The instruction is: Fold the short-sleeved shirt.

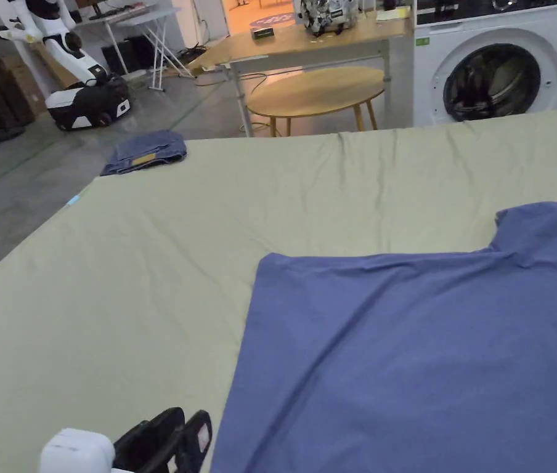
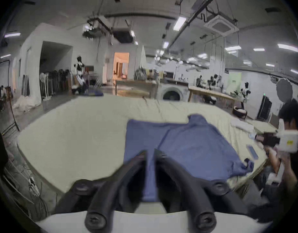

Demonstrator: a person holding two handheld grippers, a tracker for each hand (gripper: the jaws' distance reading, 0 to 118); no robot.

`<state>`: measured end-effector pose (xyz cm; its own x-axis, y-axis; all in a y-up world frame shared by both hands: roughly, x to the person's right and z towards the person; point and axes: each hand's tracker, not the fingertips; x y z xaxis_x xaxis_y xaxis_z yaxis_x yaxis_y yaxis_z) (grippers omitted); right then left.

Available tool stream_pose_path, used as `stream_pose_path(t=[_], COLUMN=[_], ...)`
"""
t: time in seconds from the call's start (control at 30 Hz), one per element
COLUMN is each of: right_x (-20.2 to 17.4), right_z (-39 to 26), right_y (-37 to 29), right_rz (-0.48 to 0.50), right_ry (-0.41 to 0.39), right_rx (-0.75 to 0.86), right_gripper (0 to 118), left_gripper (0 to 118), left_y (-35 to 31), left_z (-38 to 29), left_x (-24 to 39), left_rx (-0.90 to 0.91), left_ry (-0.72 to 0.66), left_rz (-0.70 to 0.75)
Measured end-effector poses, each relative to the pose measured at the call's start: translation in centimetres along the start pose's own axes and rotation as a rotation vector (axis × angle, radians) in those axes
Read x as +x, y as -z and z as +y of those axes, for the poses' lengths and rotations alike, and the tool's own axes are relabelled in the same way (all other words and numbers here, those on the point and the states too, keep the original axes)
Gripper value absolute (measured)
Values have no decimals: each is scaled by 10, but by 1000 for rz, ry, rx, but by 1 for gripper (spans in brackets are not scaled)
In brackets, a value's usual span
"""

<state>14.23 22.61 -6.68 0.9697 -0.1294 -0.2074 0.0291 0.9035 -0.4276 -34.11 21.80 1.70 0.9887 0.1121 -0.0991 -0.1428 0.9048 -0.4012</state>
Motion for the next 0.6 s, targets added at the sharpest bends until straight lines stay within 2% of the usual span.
stream_pose_path(t=[0.03,0.07,0.27,0.4,0.5,0.57,0.6], right_x=[3,6,22,33,42,48,51], right_z=[-3,-6,-22,-24,-26,-30,-33], right_y=[0,-1,-5,-13,-19,-25,-28], right_rz=[-1,-7,-56,-111,-163,-190,-211], right_ry=[7,13,66,94,111,128,139], right_rx=[-10,-25,-87,-95,-101,-103,-103], right_gripper=[0,0,0,0,0,0,0], left_gripper=[28,54,55,54,39,18,12], left_y=[7,14,61,79,79,78,78], left_z=[-10,-23,-88,-101,-93,-90,-91], left_x=[-7,-14,-34,-27,-17,-8,-4], left_rx=[-72,-120,-294,-363,-390,-411,-408], left_ry=[12,3,-95,-97,-3,43,41], left_rz=[27,30,20,27,77,75,67])
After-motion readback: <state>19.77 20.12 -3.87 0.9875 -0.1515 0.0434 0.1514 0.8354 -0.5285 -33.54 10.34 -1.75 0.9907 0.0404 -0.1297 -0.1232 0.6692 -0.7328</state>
